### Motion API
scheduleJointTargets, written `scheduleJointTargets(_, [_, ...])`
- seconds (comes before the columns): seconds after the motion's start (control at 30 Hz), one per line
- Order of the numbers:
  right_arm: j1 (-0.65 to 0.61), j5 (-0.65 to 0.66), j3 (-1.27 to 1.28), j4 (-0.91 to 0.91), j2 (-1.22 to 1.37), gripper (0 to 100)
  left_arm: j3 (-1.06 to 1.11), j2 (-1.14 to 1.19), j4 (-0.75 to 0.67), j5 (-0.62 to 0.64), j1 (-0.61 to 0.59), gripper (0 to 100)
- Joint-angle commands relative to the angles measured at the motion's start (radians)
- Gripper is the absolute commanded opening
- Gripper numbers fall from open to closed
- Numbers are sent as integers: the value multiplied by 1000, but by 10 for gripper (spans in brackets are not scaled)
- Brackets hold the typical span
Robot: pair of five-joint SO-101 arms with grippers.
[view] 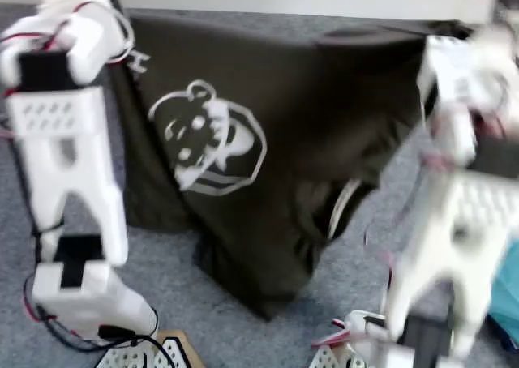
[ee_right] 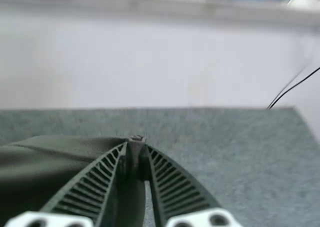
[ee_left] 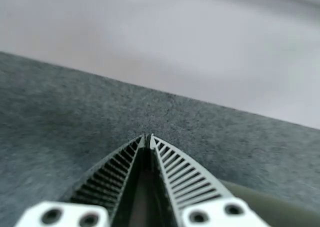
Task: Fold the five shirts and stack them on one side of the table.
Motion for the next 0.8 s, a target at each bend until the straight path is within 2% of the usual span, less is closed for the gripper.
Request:
scheduleJointTargets(0.0, [-5, 14, -8, -199, 216, 7, 16, 168, -219, -9, -7, 6])
scheduleJointTargets(0.1, [-4, 14, -36, -320, 417, 7, 16, 321, -354, -29, 13, 7])
scheduleJointTargets(0.2, [-4, 15, -108, -397, 601, 7, 15, 441, -451, -149, 42, 7])
scheduleJointTargets(0.37, [1, 14, -312, -400, 839, 39, -25, 524, -457, -186, 74, 43])
scheduleJointTargets(0.5, [-1, -28, -486, -228, 901, 177, -113, 524, -308, -71, 87, 137])
scheduleJointTargets(0.57, [-4, -60, -582, -93, 895, 180, -199, 524, -196, -44, 96, 150])
scheduleJointTargets(0.77, [-8, -84, -883, 317, 878, 180, -521, 526, 232, -43, 104, 103])
